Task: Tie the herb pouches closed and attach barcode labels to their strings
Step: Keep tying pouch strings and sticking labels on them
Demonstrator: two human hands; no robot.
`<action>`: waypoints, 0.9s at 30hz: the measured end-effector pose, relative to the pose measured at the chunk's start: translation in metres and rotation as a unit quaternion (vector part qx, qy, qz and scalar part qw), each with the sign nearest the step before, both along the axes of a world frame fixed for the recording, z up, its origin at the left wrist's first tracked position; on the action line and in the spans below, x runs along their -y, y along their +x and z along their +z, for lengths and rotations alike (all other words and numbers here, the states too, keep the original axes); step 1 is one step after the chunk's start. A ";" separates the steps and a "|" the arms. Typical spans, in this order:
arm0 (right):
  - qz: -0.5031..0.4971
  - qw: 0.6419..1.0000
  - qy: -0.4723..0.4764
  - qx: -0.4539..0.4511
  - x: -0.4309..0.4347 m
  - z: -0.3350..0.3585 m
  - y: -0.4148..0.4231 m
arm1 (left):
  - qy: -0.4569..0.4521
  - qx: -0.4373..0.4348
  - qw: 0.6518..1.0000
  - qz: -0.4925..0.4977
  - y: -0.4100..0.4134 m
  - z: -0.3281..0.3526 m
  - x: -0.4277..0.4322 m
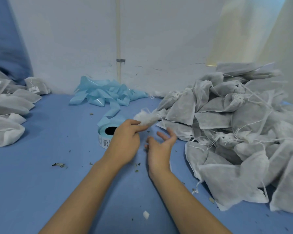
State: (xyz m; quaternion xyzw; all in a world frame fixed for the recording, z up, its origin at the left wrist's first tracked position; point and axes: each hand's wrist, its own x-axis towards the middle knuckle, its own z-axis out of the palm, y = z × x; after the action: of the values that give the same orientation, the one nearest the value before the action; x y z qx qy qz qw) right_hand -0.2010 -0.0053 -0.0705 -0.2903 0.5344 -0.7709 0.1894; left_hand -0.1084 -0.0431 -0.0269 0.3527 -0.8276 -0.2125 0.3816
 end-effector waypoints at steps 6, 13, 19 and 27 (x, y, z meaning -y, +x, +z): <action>-0.071 0.975 0.066 -0.198 -0.005 0.002 -0.007 | 0.084 -0.066 0.993 -0.045 0.003 0.005 -0.003; -0.036 0.996 0.023 -0.077 -0.007 0.005 -0.010 | 0.257 -0.292 0.920 -0.047 0.000 -0.001 0.000; -0.023 0.997 -0.013 0.066 -0.006 0.007 -0.012 | -0.055 -0.070 0.993 0.082 0.009 -0.022 -0.006; -0.033 0.997 0.006 0.073 -0.006 0.007 -0.013 | -0.134 0.188 0.952 0.202 0.029 -0.034 0.011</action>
State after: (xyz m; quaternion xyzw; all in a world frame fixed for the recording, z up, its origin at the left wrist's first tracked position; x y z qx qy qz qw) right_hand -0.2140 0.0009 -0.0632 -0.2145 0.5330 -0.7926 0.2040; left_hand -0.0793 -0.0543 -0.0604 0.4914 -0.8168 0.0524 0.2977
